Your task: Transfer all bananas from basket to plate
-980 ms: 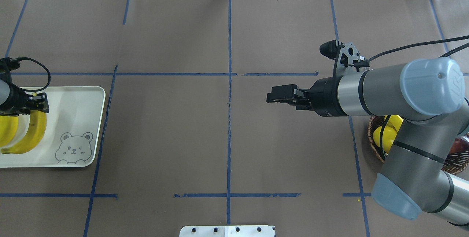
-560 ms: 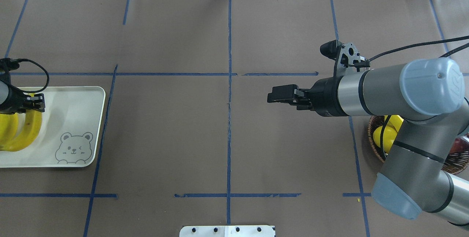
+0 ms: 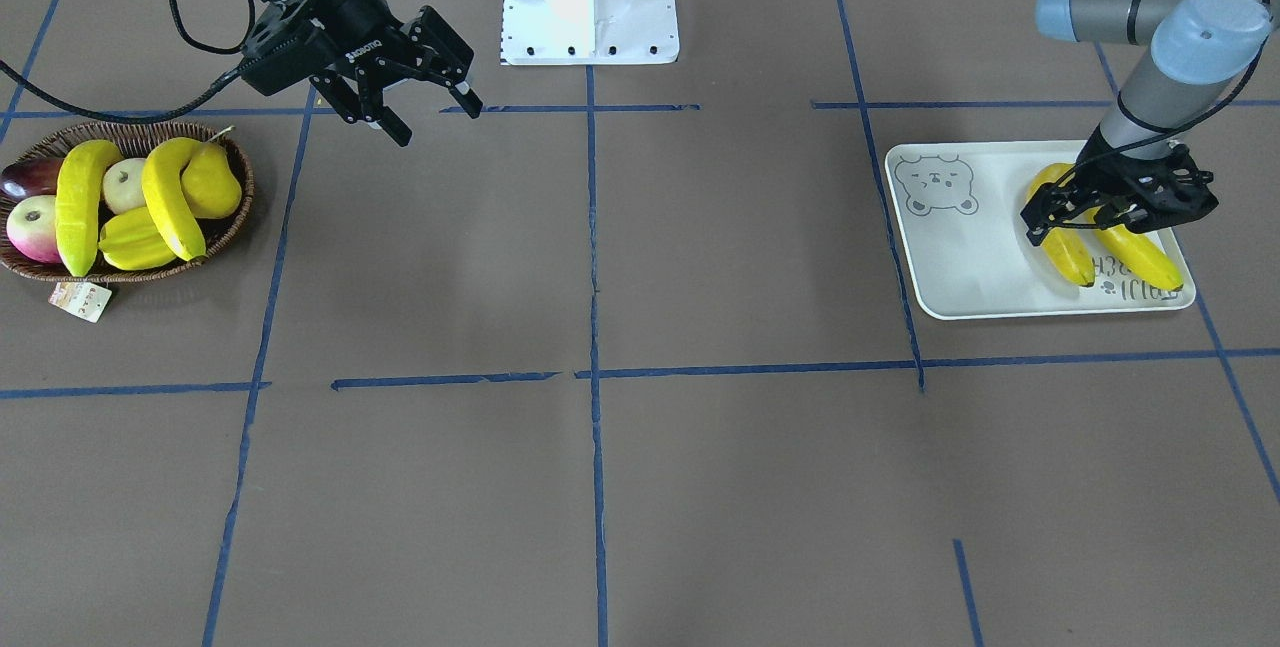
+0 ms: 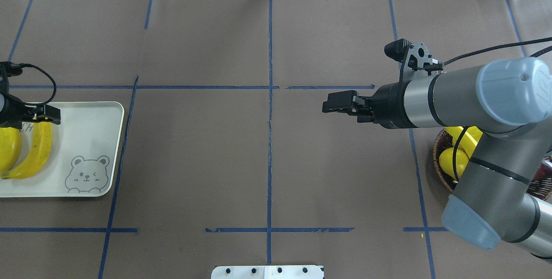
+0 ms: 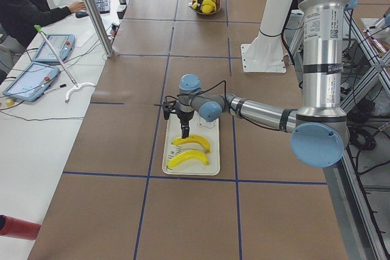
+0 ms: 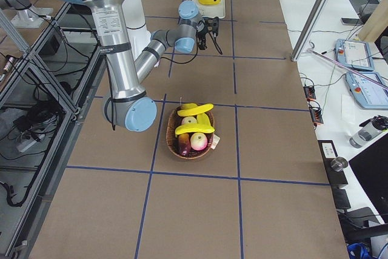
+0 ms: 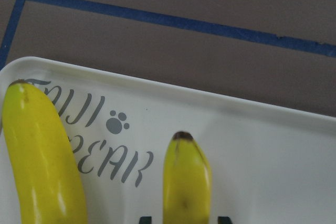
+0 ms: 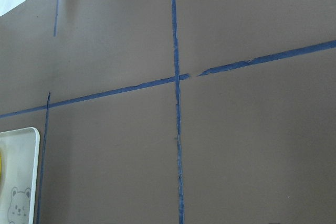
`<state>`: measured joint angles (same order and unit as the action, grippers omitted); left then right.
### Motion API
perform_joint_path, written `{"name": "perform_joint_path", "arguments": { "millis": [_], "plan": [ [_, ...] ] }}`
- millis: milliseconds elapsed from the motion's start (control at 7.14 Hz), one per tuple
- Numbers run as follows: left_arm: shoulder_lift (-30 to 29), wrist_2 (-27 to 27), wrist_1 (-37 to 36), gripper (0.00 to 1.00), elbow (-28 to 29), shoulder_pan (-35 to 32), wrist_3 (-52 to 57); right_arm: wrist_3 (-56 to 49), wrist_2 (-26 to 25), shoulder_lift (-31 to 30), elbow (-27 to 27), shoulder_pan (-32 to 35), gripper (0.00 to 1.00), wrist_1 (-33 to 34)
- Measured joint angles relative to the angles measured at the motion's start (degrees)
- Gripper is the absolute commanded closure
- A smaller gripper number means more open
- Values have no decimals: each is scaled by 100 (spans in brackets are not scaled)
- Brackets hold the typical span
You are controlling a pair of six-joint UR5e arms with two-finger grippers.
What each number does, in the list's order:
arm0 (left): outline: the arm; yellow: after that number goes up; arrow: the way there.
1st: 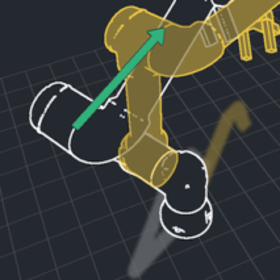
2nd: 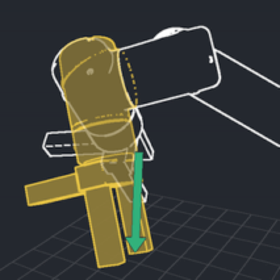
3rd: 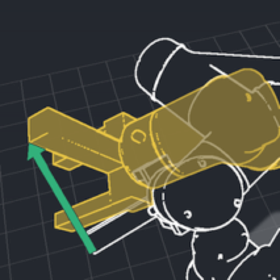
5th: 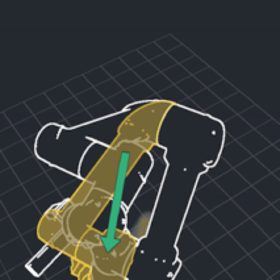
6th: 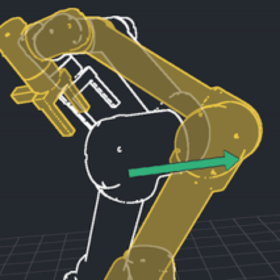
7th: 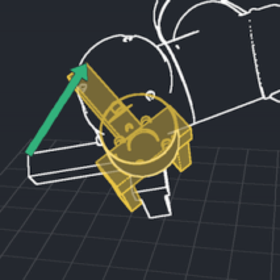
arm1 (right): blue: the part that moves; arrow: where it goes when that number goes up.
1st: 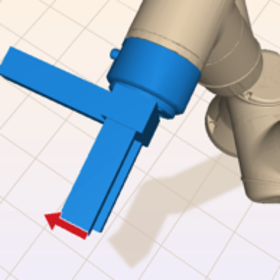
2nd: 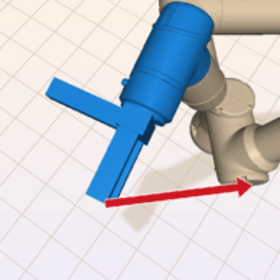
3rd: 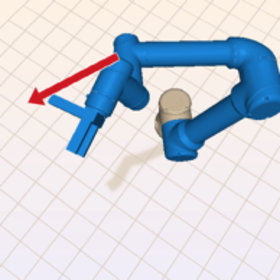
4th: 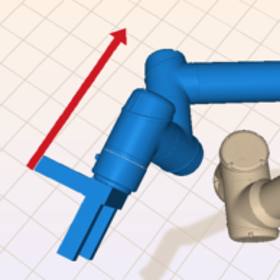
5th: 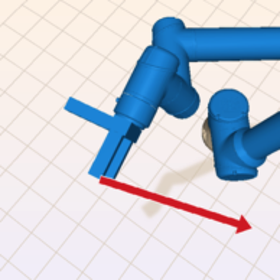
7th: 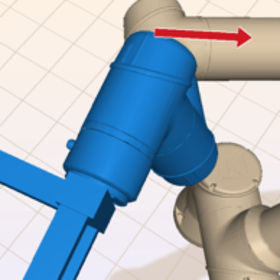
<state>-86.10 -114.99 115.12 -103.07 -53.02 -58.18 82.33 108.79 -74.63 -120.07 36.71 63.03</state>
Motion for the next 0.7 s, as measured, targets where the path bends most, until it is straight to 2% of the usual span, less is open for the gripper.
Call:
{"name": "perform_joint_path", "arguments": {
  "millis": [280, 560, 700],
  "plan": [
    [-275, -585, -473, 1, -556, -300, -85, -476, 159, -369, -126, 379, 0, 468],
    [-858, -748, -1196, 1, -1071, -317, -658, -1547, 308, -1467, -482, 677, 0, 563],
    [-1080, -747, -1331, 1, -1191, -189, -1034, -2087, 460, -1892, -547, 899, 0, 558]
  ]
}}
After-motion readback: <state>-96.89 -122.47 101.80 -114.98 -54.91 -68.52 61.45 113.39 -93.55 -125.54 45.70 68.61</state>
